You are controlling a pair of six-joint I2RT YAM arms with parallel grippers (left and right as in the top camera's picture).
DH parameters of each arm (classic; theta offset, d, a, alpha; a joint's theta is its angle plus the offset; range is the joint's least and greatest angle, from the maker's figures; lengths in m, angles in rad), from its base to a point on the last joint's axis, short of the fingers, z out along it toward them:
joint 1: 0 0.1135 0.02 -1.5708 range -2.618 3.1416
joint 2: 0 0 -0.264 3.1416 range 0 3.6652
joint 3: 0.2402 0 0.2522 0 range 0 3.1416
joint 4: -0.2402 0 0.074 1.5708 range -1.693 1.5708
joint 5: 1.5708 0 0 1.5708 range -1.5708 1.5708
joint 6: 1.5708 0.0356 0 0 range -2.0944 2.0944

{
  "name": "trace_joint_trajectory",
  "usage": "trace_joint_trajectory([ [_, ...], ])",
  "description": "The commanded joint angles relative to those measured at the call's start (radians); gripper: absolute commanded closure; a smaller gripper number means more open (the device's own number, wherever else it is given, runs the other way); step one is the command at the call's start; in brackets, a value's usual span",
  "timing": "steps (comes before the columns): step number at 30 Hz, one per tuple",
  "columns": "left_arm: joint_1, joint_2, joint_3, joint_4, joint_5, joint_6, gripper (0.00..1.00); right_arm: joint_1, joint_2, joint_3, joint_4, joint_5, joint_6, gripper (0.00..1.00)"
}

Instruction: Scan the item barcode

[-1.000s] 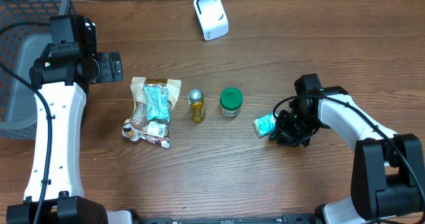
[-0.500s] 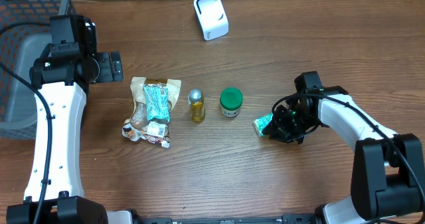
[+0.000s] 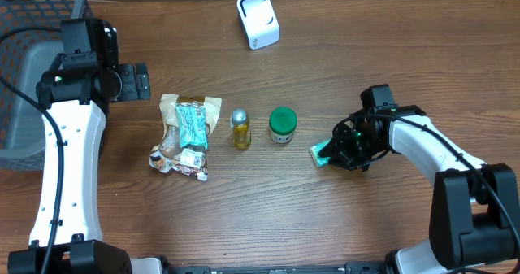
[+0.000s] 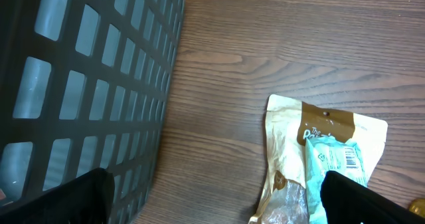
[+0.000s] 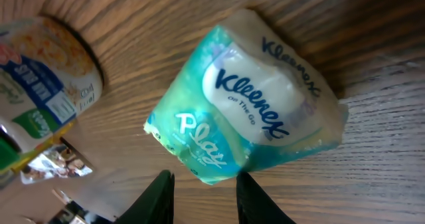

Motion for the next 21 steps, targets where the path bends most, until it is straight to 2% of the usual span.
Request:
trace_joint_trajectory([
  [1,0.000,-0.015,0.023,0.003,-0.005,0.019,0.00,-0.003,-0.003,0.003,0.013,0.037,0.084,0.73],
  [13,0.000,-0.015,0.023,0.003,-0.005,0.019,0.00,-0.003,-0.003,0.003,0.045,0.146,0.307,0.70],
  [15,0.000,-0.015,0.023,0.003,-0.005,0.019,0.01,-0.003,-0.003,0.003,0.045,0.147,0.340,0.66],
  [21,0.000,-0.015,0.023,0.003,-0.005,0.019,0.00,-0.003,-0.003,0.003,0.048,0.148,0.342,0.64],
])
